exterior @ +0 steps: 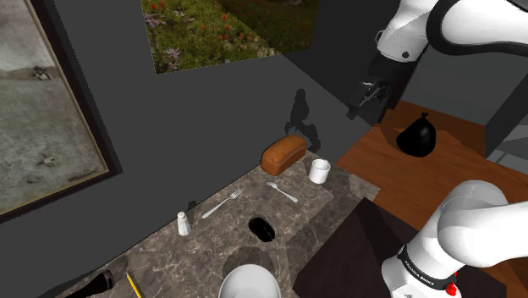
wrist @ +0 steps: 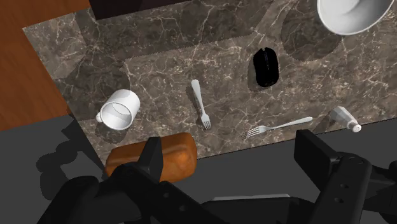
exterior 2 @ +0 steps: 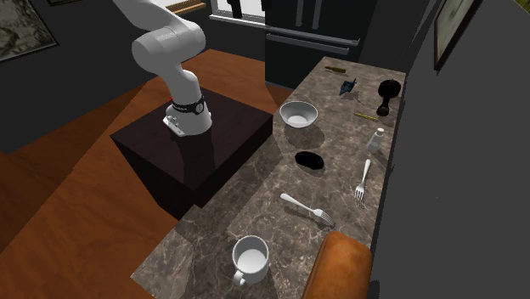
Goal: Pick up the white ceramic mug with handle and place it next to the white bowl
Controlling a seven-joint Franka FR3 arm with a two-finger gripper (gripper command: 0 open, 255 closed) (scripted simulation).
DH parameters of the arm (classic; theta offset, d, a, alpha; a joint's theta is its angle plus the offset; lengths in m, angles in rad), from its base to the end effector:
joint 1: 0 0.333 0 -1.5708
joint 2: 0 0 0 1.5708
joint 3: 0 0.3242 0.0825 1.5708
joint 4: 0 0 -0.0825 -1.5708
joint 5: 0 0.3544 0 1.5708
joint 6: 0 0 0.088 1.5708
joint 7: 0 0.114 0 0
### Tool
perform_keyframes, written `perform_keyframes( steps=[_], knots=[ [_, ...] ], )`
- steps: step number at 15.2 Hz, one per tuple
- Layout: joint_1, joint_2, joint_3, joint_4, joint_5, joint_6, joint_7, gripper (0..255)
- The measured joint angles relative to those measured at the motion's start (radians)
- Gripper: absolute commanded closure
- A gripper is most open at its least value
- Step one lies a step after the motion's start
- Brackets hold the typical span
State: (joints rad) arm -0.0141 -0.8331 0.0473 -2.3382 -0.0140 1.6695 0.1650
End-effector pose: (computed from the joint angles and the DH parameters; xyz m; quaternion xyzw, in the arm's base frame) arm 0.2692 0.0133 0.6194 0.9938 -0.0718 0.0837 0.0169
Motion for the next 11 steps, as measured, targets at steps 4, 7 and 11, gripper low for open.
perform_keyframes(
  steps=[4,7,11],
  knots=[
    [-0.007,0.018,-0.022,-0.052,-0.012,0.066,-0.022,0],
    [-0.018,0.044,-0.051,-0.116,-0.029,0.153,-0.05,0],
    [-0.035,0.108,-0.098,-0.184,-0.053,0.282,-0.094,0]
  ],
)
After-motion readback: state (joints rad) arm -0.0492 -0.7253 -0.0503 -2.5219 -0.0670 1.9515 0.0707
